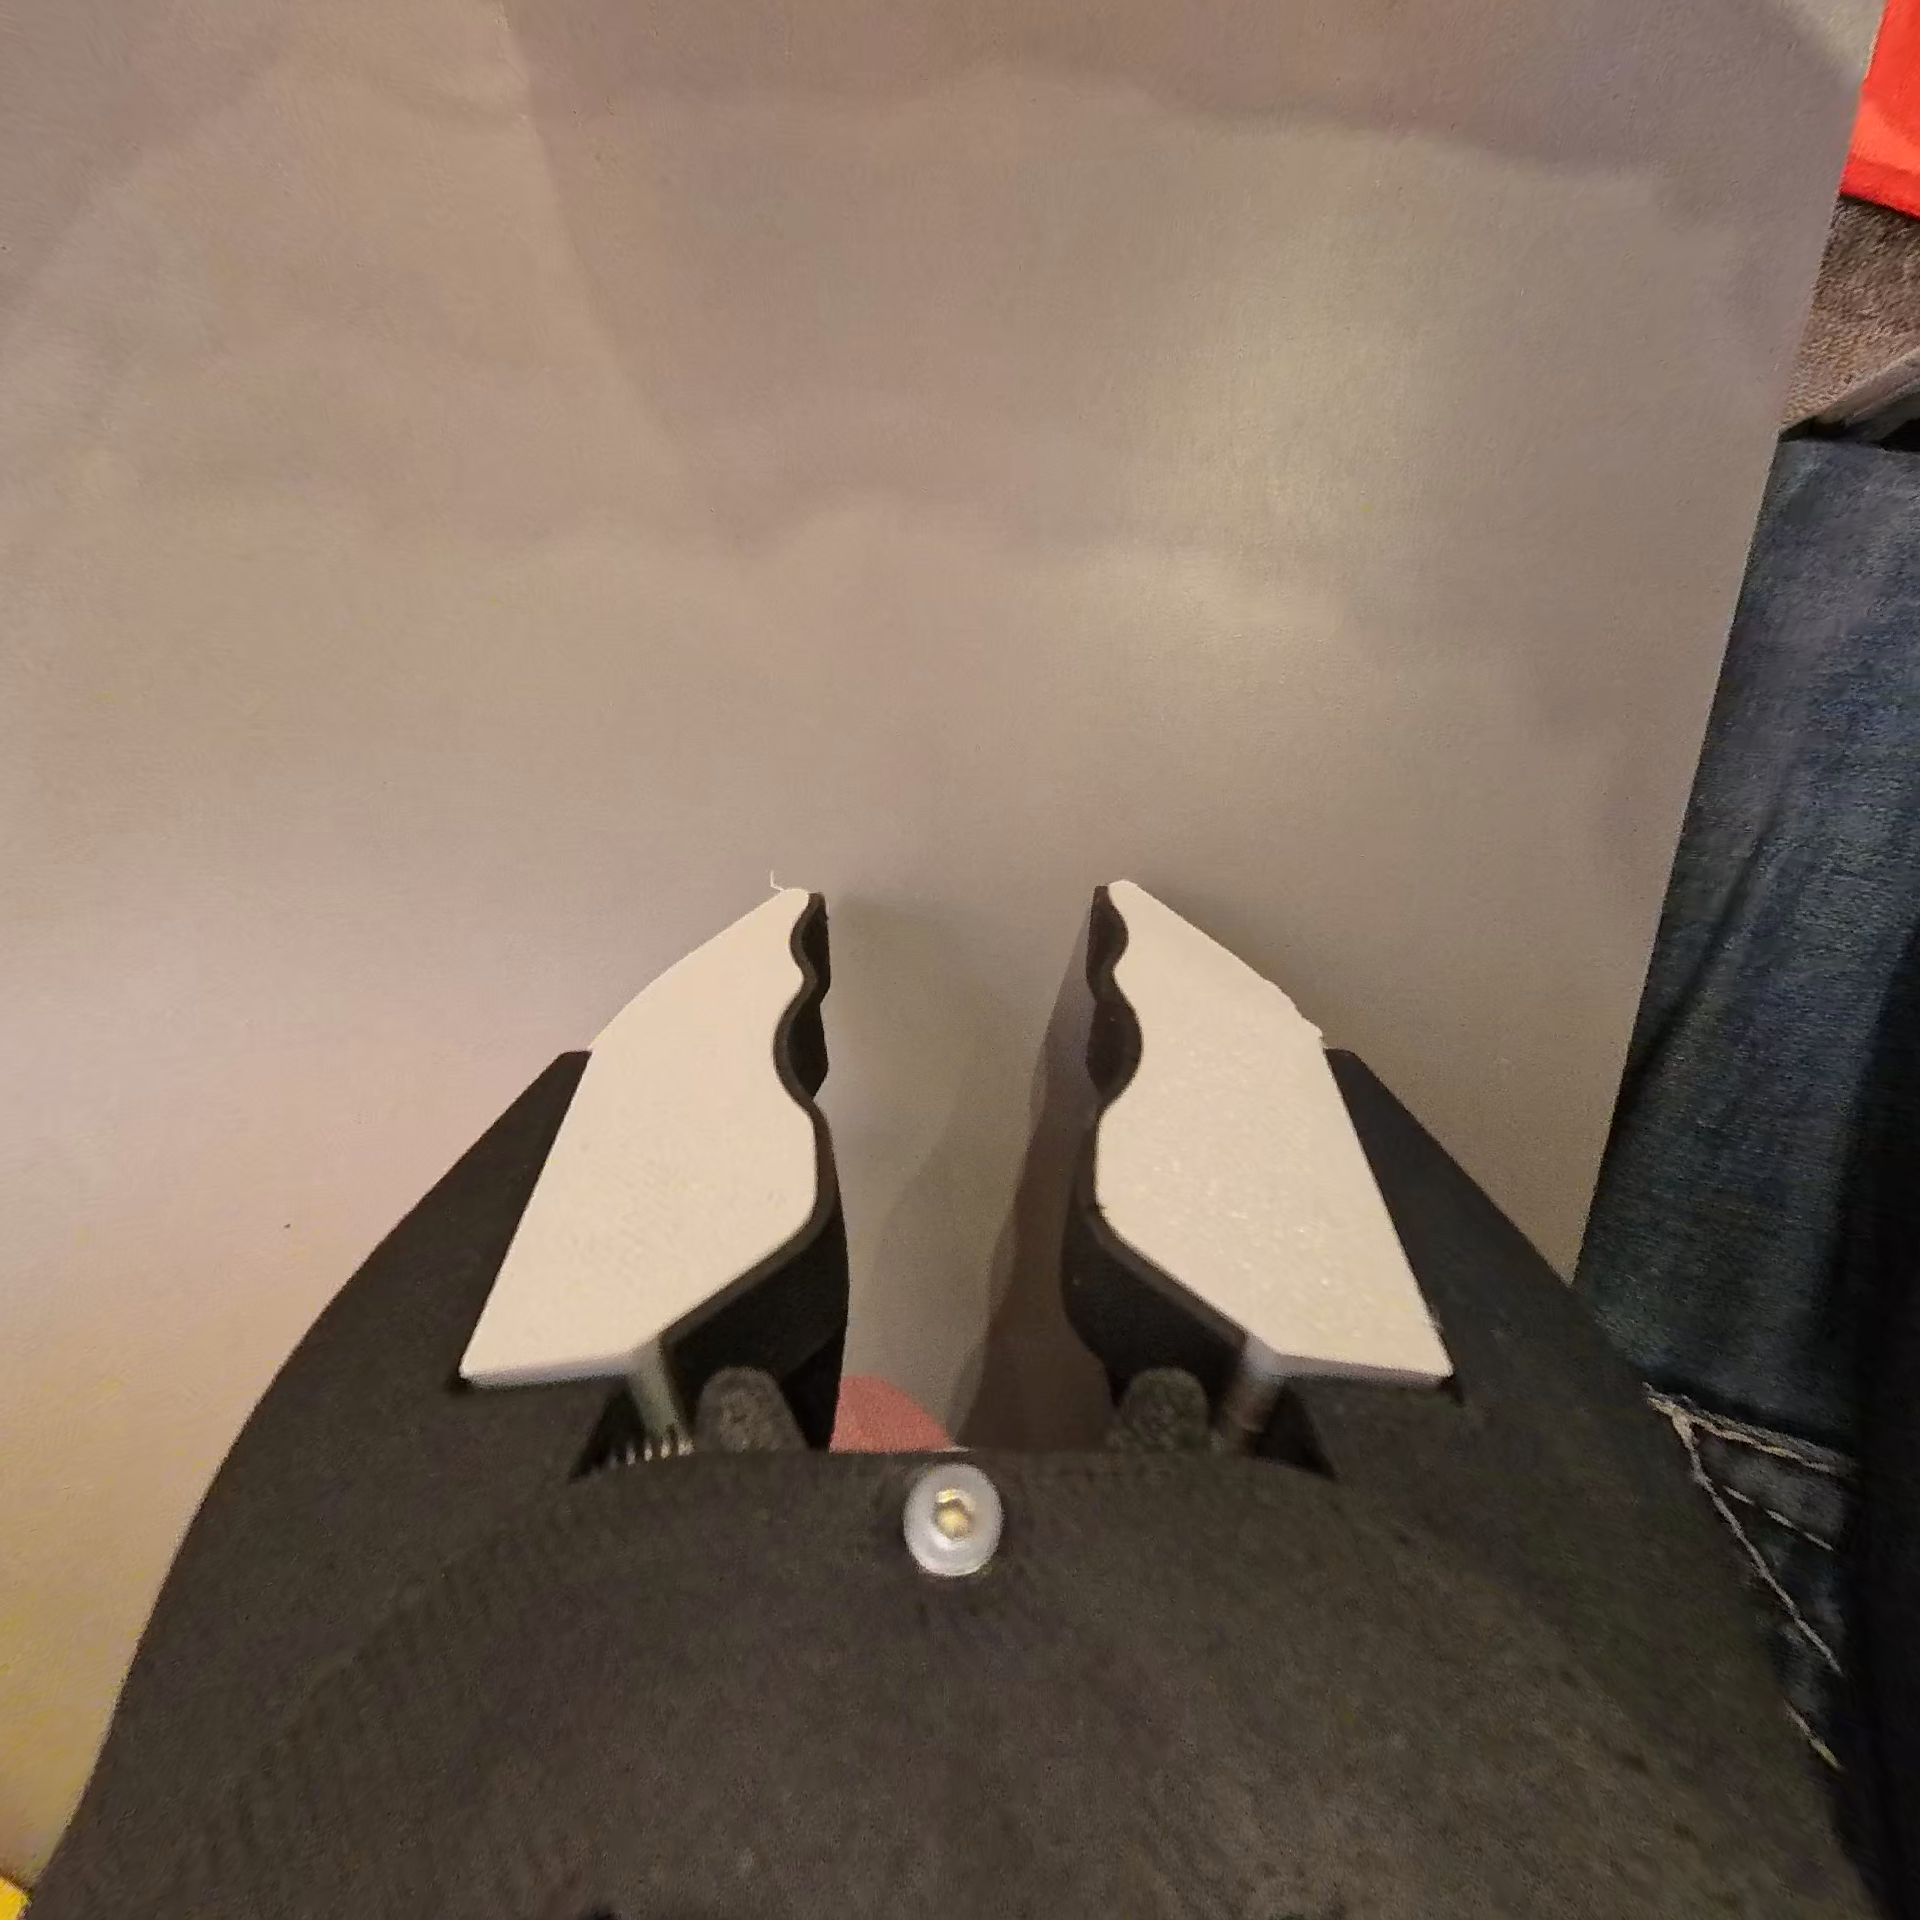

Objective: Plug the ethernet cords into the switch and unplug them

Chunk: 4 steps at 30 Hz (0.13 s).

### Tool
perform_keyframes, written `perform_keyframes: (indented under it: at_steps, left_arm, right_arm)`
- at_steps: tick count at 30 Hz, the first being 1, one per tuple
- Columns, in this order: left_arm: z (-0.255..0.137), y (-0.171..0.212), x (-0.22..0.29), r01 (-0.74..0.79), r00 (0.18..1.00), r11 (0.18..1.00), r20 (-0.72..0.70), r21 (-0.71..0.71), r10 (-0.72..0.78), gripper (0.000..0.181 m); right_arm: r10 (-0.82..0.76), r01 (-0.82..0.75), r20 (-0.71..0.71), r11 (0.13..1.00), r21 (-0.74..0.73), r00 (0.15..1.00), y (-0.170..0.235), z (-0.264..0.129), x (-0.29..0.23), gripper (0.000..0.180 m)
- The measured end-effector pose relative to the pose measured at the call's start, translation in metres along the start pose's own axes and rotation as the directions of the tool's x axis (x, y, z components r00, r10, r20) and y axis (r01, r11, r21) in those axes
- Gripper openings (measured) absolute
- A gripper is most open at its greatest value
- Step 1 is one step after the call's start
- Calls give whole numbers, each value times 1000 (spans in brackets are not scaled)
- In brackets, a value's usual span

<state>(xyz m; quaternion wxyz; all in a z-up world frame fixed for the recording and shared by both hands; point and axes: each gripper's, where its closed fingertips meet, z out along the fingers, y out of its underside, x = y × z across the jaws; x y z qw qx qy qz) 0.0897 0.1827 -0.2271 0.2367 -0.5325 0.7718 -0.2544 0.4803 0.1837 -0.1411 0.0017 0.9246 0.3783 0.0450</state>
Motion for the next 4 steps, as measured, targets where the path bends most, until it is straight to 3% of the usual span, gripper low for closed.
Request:
perform_keyframes:
  at_steps: [4]
  left_arm:
    - [0,0,0,3,1000,1000,1,0,-3,48]
  right_arm:
    - [-13,18,-107,999,47,994,-2,-14,-1,41]
